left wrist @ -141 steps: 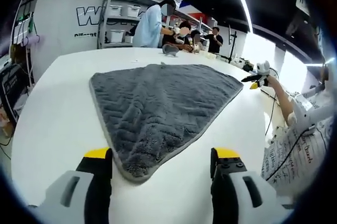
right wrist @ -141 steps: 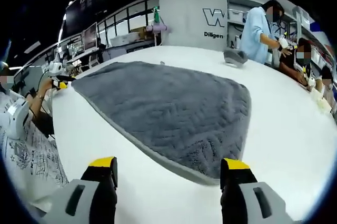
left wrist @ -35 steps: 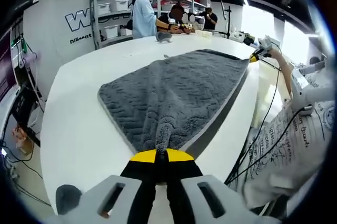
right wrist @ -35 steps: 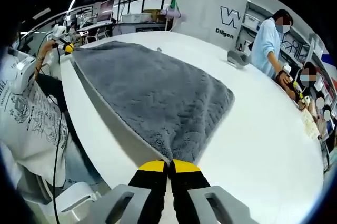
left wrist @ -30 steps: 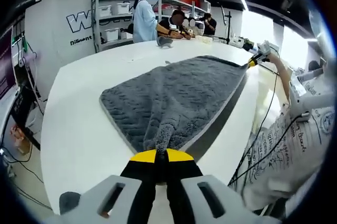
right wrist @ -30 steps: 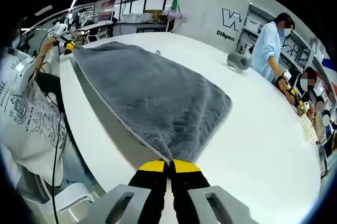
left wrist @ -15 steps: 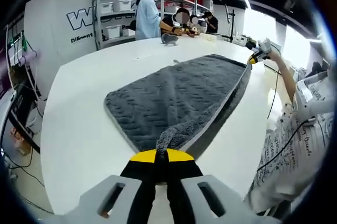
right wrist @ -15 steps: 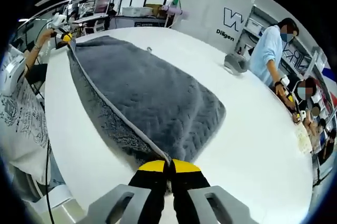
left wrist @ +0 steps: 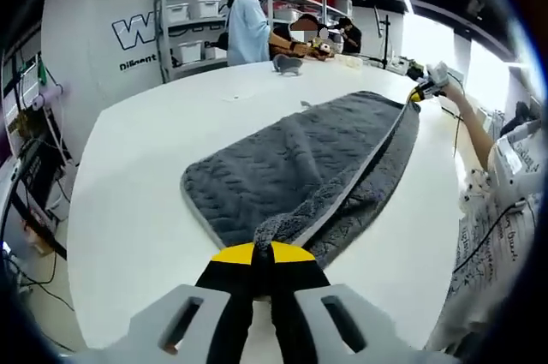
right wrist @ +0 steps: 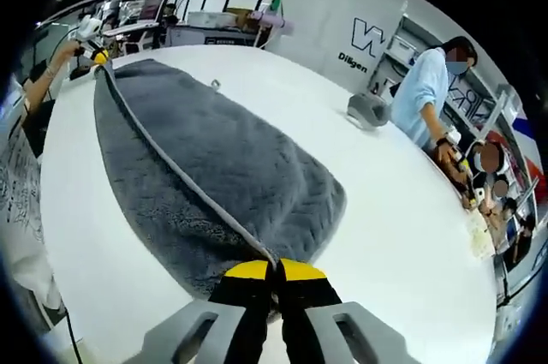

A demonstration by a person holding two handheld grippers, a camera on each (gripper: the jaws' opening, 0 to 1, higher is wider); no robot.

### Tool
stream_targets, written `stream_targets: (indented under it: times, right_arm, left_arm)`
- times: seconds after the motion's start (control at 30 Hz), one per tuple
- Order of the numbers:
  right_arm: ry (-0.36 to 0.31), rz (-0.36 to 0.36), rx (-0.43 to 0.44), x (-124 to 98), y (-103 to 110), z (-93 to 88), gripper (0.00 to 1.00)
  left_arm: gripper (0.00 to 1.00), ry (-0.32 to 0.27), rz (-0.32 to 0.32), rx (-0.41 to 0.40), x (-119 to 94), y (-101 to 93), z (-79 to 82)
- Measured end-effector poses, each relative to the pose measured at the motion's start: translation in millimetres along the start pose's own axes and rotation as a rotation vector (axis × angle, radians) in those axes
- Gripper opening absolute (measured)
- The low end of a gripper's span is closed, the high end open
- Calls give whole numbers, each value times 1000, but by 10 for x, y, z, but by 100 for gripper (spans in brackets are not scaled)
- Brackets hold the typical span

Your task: Fold the towel on the table until its edges align and the towel forms a compact rectangular stack.

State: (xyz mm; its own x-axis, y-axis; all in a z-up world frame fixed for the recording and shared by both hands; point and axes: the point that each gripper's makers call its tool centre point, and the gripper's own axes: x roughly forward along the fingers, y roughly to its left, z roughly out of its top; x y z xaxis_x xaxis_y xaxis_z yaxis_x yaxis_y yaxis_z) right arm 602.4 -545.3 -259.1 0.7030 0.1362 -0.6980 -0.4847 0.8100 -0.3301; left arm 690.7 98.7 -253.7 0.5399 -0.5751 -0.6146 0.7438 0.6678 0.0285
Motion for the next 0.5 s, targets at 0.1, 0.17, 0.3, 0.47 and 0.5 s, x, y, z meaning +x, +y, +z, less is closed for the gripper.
stream_targets:
  times: [0.1,0.17,0.3,0.47,0.5]
  right_arm:
    - [-2,-17,-10,48,-64,61,3]
    - [-8,-39,-17,90,-129,122,3]
    - [-4,-76,-40,160,-220,223,3]
    - [-1,-111,-67,236,-351,358,3]
    - [-3,-116,-68,245,-374,378,3]
  left_arm:
    - [6,-9,2,-4,38,73,53]
    - [6,-12,6,3,65,117,97]
    - [6,-11,15,16,122,193,155]
    - [6,-16,23,15,196,296,221]
    - [6,-17,26,15,208,318,236]
